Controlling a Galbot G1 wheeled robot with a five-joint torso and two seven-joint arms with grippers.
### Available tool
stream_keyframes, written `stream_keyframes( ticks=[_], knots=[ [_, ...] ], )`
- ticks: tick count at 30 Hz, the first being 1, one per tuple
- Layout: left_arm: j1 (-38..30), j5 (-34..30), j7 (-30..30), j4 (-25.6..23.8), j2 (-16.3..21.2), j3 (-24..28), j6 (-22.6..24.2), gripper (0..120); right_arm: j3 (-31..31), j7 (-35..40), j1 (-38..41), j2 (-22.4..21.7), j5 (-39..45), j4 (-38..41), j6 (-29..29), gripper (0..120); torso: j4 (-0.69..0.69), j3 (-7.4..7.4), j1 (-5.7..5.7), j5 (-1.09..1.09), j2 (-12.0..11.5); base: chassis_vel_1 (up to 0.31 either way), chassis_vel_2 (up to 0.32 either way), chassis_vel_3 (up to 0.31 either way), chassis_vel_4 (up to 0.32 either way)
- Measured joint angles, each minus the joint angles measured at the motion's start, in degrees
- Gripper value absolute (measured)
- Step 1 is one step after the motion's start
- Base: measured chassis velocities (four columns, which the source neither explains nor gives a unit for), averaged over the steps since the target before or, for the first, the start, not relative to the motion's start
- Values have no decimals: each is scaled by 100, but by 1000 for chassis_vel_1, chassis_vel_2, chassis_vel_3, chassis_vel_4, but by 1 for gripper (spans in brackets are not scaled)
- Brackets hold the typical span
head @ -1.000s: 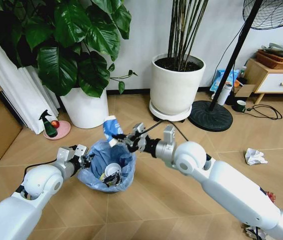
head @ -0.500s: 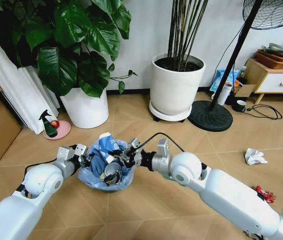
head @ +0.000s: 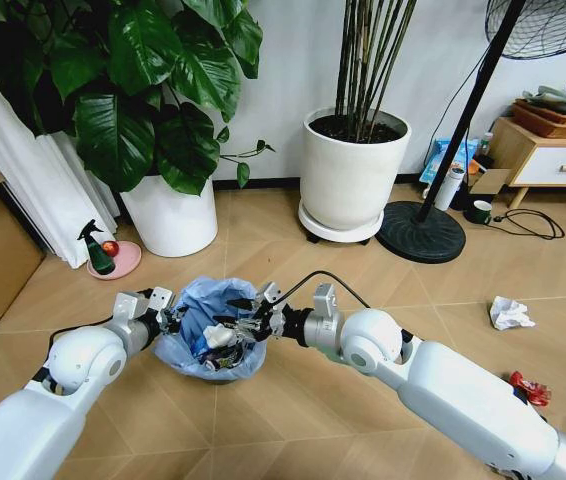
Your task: Pick up the trash bin and place the garbage on the floor into it.
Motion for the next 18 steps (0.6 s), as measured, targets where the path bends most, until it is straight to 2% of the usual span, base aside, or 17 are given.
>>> stream_keyframes(
  ticks=[3,5,8,11,18],
  knots=[
    [35,1,6,6,-25,-55,0,0,224,91,-94,-21,-42,94,52,79,0,0,0,0,0,0,0,0,0],
    [45,2,7,6,-29,-67,0,0,278,103,-114,-30,-48,113,58,80,0,0,0,0,0,0,0,0,0],
    [91,7,11,-1,-57,-154,0,0,686,184,-255,-105,-73,243,86,94,0,0,0,1,0,0,0,0,0],
    [137,10,12,-26,-67,-225,0,0,1006,273,-348,-151,-120,306,132,100,0,0,0,0,0,0,0,0,0],
    [202,24,13,-74,-135,-299,0,0,1809,502,-799,-276,-252,381,238,100,0,0,0,0,0,0,0,0,0]
  ],
)
